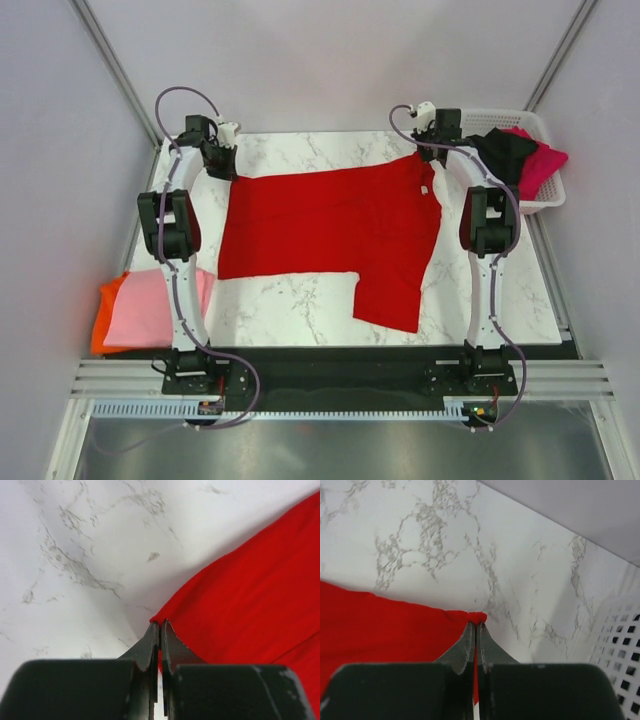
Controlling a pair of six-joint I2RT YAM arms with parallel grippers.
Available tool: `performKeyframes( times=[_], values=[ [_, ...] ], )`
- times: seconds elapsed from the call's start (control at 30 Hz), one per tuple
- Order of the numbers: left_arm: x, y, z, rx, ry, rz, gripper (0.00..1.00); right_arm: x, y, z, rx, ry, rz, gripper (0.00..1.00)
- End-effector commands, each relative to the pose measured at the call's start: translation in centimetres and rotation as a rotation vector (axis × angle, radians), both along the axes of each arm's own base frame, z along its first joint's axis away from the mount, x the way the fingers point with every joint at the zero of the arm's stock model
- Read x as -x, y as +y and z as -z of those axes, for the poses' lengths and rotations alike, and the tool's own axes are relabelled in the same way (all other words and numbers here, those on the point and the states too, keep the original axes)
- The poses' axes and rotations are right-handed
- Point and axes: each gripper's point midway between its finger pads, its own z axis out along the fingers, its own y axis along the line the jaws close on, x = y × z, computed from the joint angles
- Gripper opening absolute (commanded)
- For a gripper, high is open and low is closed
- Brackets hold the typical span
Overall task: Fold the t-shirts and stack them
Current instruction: Fold the tshirt
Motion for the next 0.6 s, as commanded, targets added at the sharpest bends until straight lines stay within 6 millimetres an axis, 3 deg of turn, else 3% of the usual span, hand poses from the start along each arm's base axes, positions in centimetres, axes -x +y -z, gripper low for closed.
performKeyframes(
  times=[0.0,0.07,0.1,0.17,0.23,0.27,0.33,0.37,0.4,0.43,0.47,0.5,0.53,0.57],
  values=[
    [-2.6,0.7,0.3,-0.022,-0.045,-0.053,0.02,-3.0,-0.9,-0.6,0.021,-0.097,0.058,0.00],
    [-4.1,1.6,0.2,-0.054,-0.084,-0.090,0.02,-3.9,-1.4,0.6,0.040,-0.104,0.081,0.02],
    [-4.7,2.3,0.5,-0.073,-0.084,-0.143,0.08,-4.7,-1.6,0.0,0.044,-0.136,0.096,0.06],
    [-5.9,2.4,-0.8,-0.073,-0.139,-0.153,0.20,-5.2,-2.1,0.3,0.051,-0.150,0.130,0.20],
    [-6.6,2.6,-2.9,-0.091,-0.187,-0.185,0.24,-5.5,-2.5,-1.0,0.053,-0.178,0.155,0.29],
    [-7.1,2.6,-4.7,-0.098,-0.230,-0.196,0.27,-5.5,-2.8,-3.2,0.052,-0.211,0.174,0.41],
    [-7.1,2.8,-9.3,-0.113,-0.307,-0.220,0.38,-5.0,-3.1,-5.1,0.051,-0.228,0.188,0.46],
    [-6.8,2.7,-10.7,-0.114,-0.324,-0.231,0.40,-4.7,-3.3,-8.6,0.048,-0.275,0.190,0.48],
    [-6.4,2.7,-12.1,-0.112,-0.342,-0.246,0.48,-4.3,-3.3,-10.3,0.046,-0.297,0.193,0.49],
    [-5.5,2.9,-16.3,-0.114,-0.407,-0.260,0.49,-3.7,-3.6,-10.9,0.046,-0.294,0.197,0.50],
    [-4.7,2.8,-16.9,-0.125,-0.407,-0.266,0.54,-2.7,-3.5,-15.1,0.031,-0.349,0.197,0.50],
    [-3.8,3.1,-18.5,-0.142,-0.426,-0.279,0.58,-1.9,-3.7,-16.8,0.029,-0.368,0.197,0.51],
    [-2.9,3.0,-19.5,-0.146,-0.435,-0.272,0.58,-0.9,-3.5,-16.8,0.029,-0.351,0.183,0.51],
    [-0.9,2.9,-21.8,-0.147,-0.460,-0.265,0.60,0.9,-3.3,-20.9,0.031,-0.407,0.168,0.52]
  ],
)
